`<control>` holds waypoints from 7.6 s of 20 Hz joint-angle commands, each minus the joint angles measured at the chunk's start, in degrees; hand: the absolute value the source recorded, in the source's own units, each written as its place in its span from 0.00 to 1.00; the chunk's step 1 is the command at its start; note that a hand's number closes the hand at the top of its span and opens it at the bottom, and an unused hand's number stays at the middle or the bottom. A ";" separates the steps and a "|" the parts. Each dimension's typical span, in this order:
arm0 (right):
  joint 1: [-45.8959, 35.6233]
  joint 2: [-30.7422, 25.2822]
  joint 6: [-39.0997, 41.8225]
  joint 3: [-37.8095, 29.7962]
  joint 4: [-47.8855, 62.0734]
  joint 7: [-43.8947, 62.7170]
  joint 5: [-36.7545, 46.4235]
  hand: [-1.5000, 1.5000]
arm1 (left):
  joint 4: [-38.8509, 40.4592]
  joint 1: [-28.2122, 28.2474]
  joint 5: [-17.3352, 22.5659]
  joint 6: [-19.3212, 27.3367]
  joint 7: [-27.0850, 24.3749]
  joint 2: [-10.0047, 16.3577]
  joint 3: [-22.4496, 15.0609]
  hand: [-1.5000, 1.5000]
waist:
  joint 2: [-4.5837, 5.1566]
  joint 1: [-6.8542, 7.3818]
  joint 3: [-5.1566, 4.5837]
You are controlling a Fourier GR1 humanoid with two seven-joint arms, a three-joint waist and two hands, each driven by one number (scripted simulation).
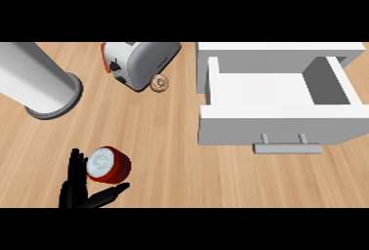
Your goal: Pick up the can, place it into the drawer and close the drawer
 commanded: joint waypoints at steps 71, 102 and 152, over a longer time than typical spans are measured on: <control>-5.46 0.39 -1.79 -1.71 -3.17 4.59 4.54 0.00 | 20.78 -81.05 2.89 5.39 36.83 -0.85 -7.47 1.00 | 0.31 -1.33 0.06; -17.32 -5.21 -2.65 -1.91 1.04 9.95 3.20 0.00 | 47.30 -99.24 19.65 22.33 29.05 -1.48 -24.35 0.00 | 1.50 -5.66 0.22; -55.01 -4.27 -39.32 17.82 83.54 -16.56 68.24 0.00 | 43.32 -95.93 23.17 16.39 28.69 8.05 -21.01 0.00 | 0.74 3.81 0.10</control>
